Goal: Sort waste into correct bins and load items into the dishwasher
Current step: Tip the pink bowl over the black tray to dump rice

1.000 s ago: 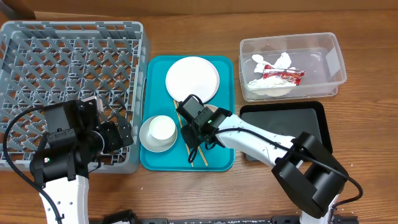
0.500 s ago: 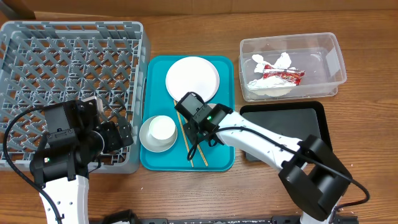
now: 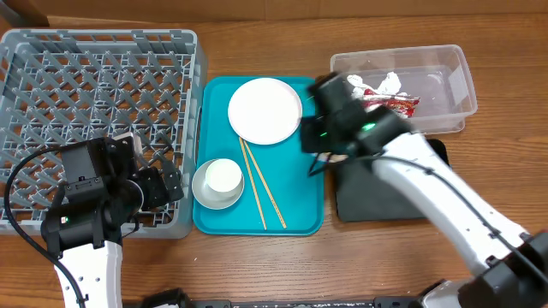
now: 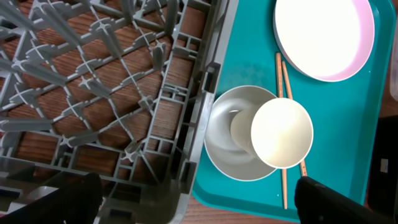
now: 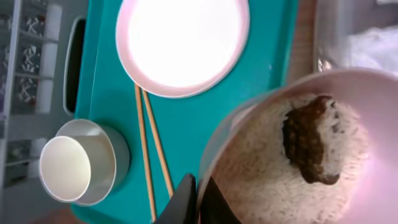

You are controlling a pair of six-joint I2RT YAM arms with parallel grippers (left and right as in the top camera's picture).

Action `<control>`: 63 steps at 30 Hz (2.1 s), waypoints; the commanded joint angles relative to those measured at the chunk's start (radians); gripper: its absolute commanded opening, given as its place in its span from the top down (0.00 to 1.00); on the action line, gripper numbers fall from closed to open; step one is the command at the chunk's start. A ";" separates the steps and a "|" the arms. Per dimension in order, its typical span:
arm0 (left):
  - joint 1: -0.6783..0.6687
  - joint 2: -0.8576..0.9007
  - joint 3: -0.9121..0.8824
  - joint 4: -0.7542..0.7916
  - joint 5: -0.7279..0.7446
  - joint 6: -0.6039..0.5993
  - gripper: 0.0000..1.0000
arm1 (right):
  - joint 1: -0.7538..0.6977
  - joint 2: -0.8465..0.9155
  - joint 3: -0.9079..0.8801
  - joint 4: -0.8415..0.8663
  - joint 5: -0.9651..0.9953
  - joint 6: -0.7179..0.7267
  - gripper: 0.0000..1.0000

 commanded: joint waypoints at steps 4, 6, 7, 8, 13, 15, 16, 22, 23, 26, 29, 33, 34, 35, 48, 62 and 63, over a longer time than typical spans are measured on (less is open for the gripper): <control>0.005 0.003 0.023 0.003 0.016 0.023 0.00 | -0.203 -0.004 -0.045 -0.025 -0.353 0.015 0.96; 0.005 0.003 0.023 0.003 0.016 0.023 0.00 | -0.261 -0.005 -0.080 -0.019 -0.434 0.010 0.96; 0.005 0.003 0.023 0.004 0.016 0.023 0.00 | -0.289 -0.004 -0.100 -0.015 -0.469 0.006 0.96; 0.005 0.003 0.023 0.004 0.016 0.023 0.00 | -0.320 -0.004 -0.125 -0.007 -0.512 -0.012 0.96; 0.005 0.003 0.023 0.003 0.016 0.022 0.00 | -0.436 -0.004 -0.251 0.054 -0.680 -0.061 0.96; 0.005 0.003 0.023 0.003 0.016 0.022 0.00 | -0.481 -0.004 -0.308 0.099 -0.747 -0.061 0.96; 0.005 0.003 0.023 0.003 0.016 0.022 0.00 | -0.507 -0.004 -0.342 0.132 -0.796 -0.061 0.96; 0.005 0.003 0.023 0.003 0.016 0.022 0.00 | -0.650 -0.002 -0.496 0.272 -1.037 -0.057 0.96; 0.005 0.003 0.023 0.004 0.016 0.022 0.00 | -0.671 -0.002 -0.512 0.278 -1.062 -0.057 0.96; 0.005 0.003 0.023 0.003 0.016 0.022 0.00 | -0.737 0.003 -0.547 0.278 -1.143 -0.057 0.96; 0.005 0.003 0.023 0.003 0.017 0.022 0.00 | -0.792 0.009 -0.560 0.278 -1.234 -0.057 0.96; 0.005 0.003 0.023 0.003 0.020 0.021 0.00 | -0.848 0.009 -0.560 0.278 -1.354 -0.057 0.96; 0.005 0.003 0.023 0.003 0.020 0.022 0.00 | -0.858 0.009 -0.560 0.278 -1.388 -0.056 0.96; 0.005 0.003 0.023 0.003 0.020 0.022 0.00 | -0.869 0.009 -0.560 0.278 -1.427 -0.053 0.96; 0.005 0.003 0.023 0.003 0.019 0.022 0.00 | -0.892 0.009 -0.559 0.285 -1.476 0.175 0.96; 0.005 0.003 0.023 0.004 0.019 0.022 0.00 | -0.883 0.009 -0.559 0.414 -1.431 0.095 0.96; 0.005 0.003 0.023 0.004 0.019 0.022 0.00 | -0.876 0.008 -0.559 0.421 -1.407 0.063 0.96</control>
